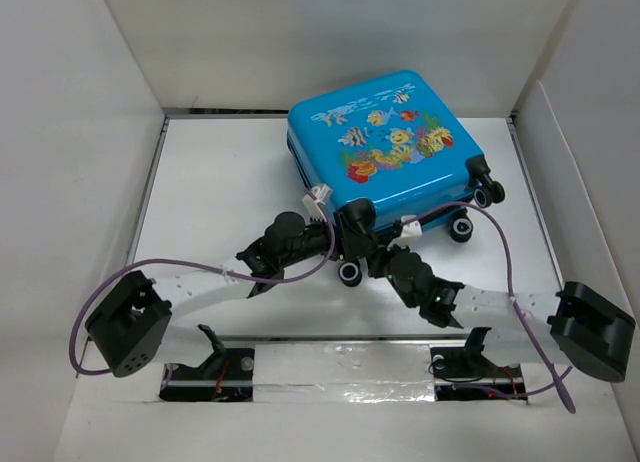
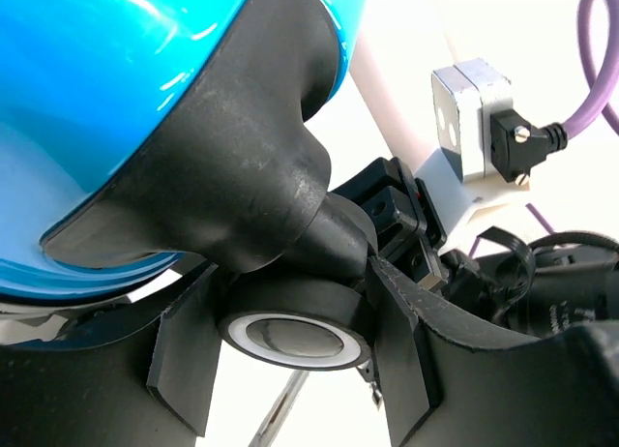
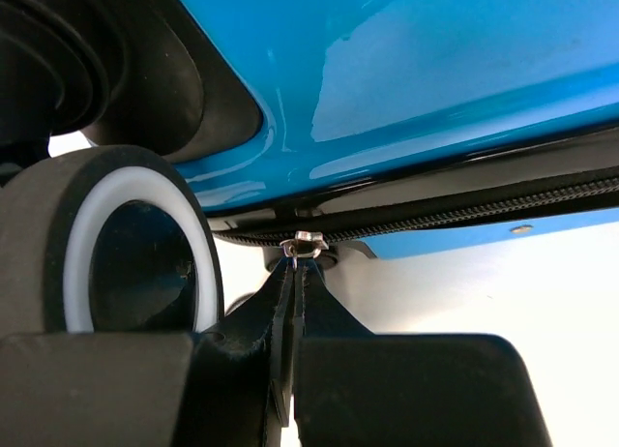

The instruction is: Pack the luggage

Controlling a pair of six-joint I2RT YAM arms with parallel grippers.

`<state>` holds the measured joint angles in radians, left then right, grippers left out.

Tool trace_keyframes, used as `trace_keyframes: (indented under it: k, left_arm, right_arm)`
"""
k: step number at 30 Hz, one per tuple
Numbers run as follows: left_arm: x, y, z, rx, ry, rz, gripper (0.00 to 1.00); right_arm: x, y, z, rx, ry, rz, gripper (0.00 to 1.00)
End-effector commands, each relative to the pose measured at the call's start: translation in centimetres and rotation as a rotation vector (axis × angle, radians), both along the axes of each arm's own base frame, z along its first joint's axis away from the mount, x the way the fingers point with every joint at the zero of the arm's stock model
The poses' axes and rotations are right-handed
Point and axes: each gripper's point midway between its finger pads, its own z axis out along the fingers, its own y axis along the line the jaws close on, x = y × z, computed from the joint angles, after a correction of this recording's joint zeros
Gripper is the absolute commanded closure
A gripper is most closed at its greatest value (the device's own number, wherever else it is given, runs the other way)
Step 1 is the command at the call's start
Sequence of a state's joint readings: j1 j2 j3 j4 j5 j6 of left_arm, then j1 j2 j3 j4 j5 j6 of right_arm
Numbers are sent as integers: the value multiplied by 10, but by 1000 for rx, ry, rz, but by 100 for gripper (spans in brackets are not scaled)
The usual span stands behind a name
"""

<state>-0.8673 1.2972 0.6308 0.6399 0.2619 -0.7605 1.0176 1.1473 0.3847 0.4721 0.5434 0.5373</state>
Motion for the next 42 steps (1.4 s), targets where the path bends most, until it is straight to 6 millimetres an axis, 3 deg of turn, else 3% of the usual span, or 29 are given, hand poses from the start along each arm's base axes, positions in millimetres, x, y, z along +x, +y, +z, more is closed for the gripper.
trace_keyframes:
  k: [1, 2, 4, 5, 6, 8, 9, 11, 14, 15, 16, 17, 18, 19, 20, 21, 24, 26, 27, 29, 32, 33, 35, 36, 42]
  left_arm:
    - [16, -12, 126, -320, -209, 41, 100]
    - [15, -13, 127, -325, -209, 39, 99]
    - [13, -11, 111, -292, -186, 39, 85]
    - [17, -5, 108, -277, -196, 62, 61]
    - [15, 2, 103, -252, -195, 79, 46]
    - [20, 20, 93, -185, -218, 154, 21]
    - [22, 26, 89, -167, -222, 183, 17]
    - [31, 44, 90, -157, -235, 286, 12]
    - [40, 79, 75, -61, -262, 435, 14]
    - [37, 91, 68, -48, -263, 463, 17]
    - [37, 96, 64, -42, -261, 481, 24]
    - [37, 101, 59, -39, -255, 501, 46]
    - [34, 106, 47, -31, -241, 507, 54]
    - [32, 108, 40, -38, -216, 512, 61]
    - [30, 109, 32, -35, -204, 510, 78]
    - [26, 111, 18, -22, -193, 499, 85]
    - [11, 101, -10, 28, -184, 444, 99]
    - [0, 90, -25, 45, -183, 414, 100]
    - [-2, 86, -37, 56, -175, 407, 100]
    - [-7, 77, -41, 49, -181, 399, 100]
    - [1, 66, -42, 34, -200, 404, 96]
    - [3, 56, -40, 32, -216, 397, 93]
    - [9, 48, -39, 26, -227, 402, 89]
    - [14, 40, -36, 17, -236, 404, 82]
    - [27, 19, -29, -41, -257, 431, 65]
  right_arm:
    - [-40, 87, 75, 310, -159, 295, 100]
    - [-37, 90, 86, 350, -200, 291, 100]
    - [-35, 97, 86, 333, -206, 303, 100]
    - [-35, 94, 78, 296, -178, 294, 98]
    - [-33, 90, 77, 283, -167, 275, 78]
    - [-29, 71, 63, 218, -117, 200, 55]
    - [-28, 64, 59, 194, -104, 174, 40]
    - [-26, 46, 50, 152, -78, 114, 30]
    - [-33, 24, 41, 95, -29, 89, 24]
    - [-38, 13, 27, 39, 6, 85, 24]
    - [-39, 6, 32, 51, -4, 70, 24]
    - [-40, 1, 30, 48, 0, 64, 27]
    - [-43, -5, 24, 33, 6, 68, 40]
    - [-46, -5, 31, 59, -9, 89, 44]
    - [-48, -6, 34, 47, -31, 109, 55]
    - [-47, -9, 36, 40, -29, 105, 83]
    - [-50, -11, 66, 30, -75, 137, 99]
    - [-49, -12, 92, 35, -108, 140, 100]
    - [-49, -15, 92, 3, -96, 138, 99]
    - [-49, -18, 106, 2, -90, 126, 98]
    - [-48, -19, 114, -2, -98, 130, 79]
    - [-46, -19, 122, 13, -107, 126, 64]
    - [-47, -16, 127, 16, -111, 145, 51]
    - [-45, -17, 132, 17, -113, 139, 46]
    - [-43, -13, 134, 16, -112, 162, 45]
